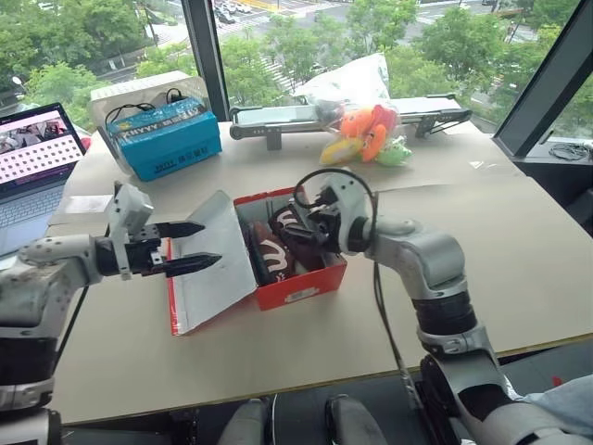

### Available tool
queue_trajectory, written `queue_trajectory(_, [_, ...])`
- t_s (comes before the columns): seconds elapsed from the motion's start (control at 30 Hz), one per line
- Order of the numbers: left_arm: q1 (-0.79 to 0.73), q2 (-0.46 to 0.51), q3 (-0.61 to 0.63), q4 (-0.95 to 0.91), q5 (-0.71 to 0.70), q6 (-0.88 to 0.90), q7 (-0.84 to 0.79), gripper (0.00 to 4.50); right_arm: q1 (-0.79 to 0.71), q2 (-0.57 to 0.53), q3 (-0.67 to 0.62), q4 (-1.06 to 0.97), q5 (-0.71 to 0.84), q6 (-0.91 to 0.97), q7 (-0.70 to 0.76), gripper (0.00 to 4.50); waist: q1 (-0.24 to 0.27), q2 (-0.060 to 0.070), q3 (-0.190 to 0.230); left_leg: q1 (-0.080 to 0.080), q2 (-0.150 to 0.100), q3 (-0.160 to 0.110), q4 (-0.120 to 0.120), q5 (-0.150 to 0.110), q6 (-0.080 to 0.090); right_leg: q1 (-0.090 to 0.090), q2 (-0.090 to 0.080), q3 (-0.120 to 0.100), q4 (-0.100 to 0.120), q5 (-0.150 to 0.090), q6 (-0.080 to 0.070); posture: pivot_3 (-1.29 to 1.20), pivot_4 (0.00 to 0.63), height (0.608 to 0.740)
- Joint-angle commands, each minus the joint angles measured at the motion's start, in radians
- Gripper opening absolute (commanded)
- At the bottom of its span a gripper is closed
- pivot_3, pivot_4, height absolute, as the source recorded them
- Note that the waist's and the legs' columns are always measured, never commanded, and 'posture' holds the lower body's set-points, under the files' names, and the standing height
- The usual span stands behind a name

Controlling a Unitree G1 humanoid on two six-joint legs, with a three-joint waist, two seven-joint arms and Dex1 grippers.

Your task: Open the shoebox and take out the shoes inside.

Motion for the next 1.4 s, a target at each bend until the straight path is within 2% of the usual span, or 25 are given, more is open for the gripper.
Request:
queue_trajectory(0.03, [0.009, -0.038, -0.013, -0.015, 0.038, -0.070, 0.039, 4.50, -0.021, 0.003, 0.003, -0.047, -0.015, 0.011, -0.048, 4.40, 0.001, 0.000, 0.000, 0.000, 0.000, 0.000, 0.000, 0.000, 0.000, 0.000, 0.000, 0.000, 0.000, 0.000, 0.001, 0.00, 0.150, 0.740])
queue_trajectory(0.2, [0.009, -0.087, -0.022, -0.038, 0.040, -0.074, 0.075, 4.50, -0.015, -0.056, 0.078, -0.037, -0.087, 0.002, -0.081, 4.40, 0.005, 0.000, 0.000, 0.000, -0.001, 0.000, 0.001, 0.000, 0.000, 0.001, -0.001, -0.001, -0.001, 0.001, 0.001, 0.00, 0.150, 0.740])
queue_trajectory(0.4, [-0.028, -0.099, -0.032, -0.030, 0.041, -0.074, 0.088, 4.50, 0.004, -0.103, 0.115, -0.077, -0.091, 0.042, -0.066, 4.40, 0.004, 0.000, 0.000, 0.000, -0.001, 0.000, 0.001, 0.000, 0.000, 0.001, 0.000, -0.001, -0.001, 0.001, 0.001, 0.00, 0.150, 0.740])
queue_trajectory(0.87, [-0.049, -0.113, -0.049, -0.005, 0.055, -0.091, 0.089, 4.50, 0.067, -0.001, 0.117, 0.007, -0.092, 0.053, -0.108, 4.40, 0.003, -0.003, -0.002, 0.003, -0.001, 0.000, 0.002, 0.000, 0.000, 0.005, 0.000, -0.001, -0.001, 0.001, 0.002, 0.00, 0.150, 0.740])
queue_trajectory(0.97, [-0.053, -0.117, -0.050, -0.001, 0.058, -0.095, 0.089, 4.50, 0.068, 0.001, 0.113, 0.030, -0.100, 0.041, -0.115, 3.68, 0.004, -0.003, -0.002, 0.008, 0.000, 0.000, 0.001, 0.000, 0.000, 0.011, 0.000, -0.002, -0.003, -0.001, 0.003, 0.00, 0.150, 0.740])
queue_trajectory(1.17, [-0.066, -0.126, -0.052, 0.002, 0.061, -0.093, 0.090, 4.50, 0.059, -0.001, 0.100, 0.040, -0.109, 0.026, -0.117, 1.62, 0.004, -0.003, -0.002, 0.008, 0.000, 0.000, 0.001, 0.000, 0.000, 0.011, 0.000, -0.002, -0.004, -0.001, 0.005, 0.00, 0.150, 0.740])
queue_trajectory(1.27, [-0.068, -0.128, -0.051, 0.001, 0.061, -0.090, 0.089, 4.50, 0.052, -0.016, 0.098, 0.034, -0.116, 0.029, -0.118, 0.81, 0.004, -0.003, -0.002, 0.008, 0.000, 0.000, 0.001, 0.000, 0.000, 0.011, 0.000, -0.002, -0.004, -0.001, 0.004, 0.00, 0.150, 0.740])
queue_trajectory(1.3, [-0.067, -0.129, -0.052, 0.001, 0.061, -0.091, 0.088, 4.50, 0.049, -0.019, 0.097, 0.031, -0.117, 0.032, -0.119, 0.64, 0.004, -0.003, -0.002, 0.008, 0.000, 0.000, 0.001, 0.000, 0.000, 0.012, 0.000, -0.002, -0.004, -0.001, 0.004, 0.00, 0.150, 0.740])
queue_trajectory(1.4, [-0.064, -0.134, -0.058, 0.004, 0.061, -0.089, 0.085, 4.50, 0.043, -0.019, 0.086, 0.020, -0.114, 0.039, -0.125, 0.64, 0.005, -0.003, -0.002, 0.008, 0.000, 0.000, 0.001, 0.000, 0.000, 0.012, 0.000, -0.002, -0.004, -0.001, 0.004, 0.00, 0.150, 0.740])
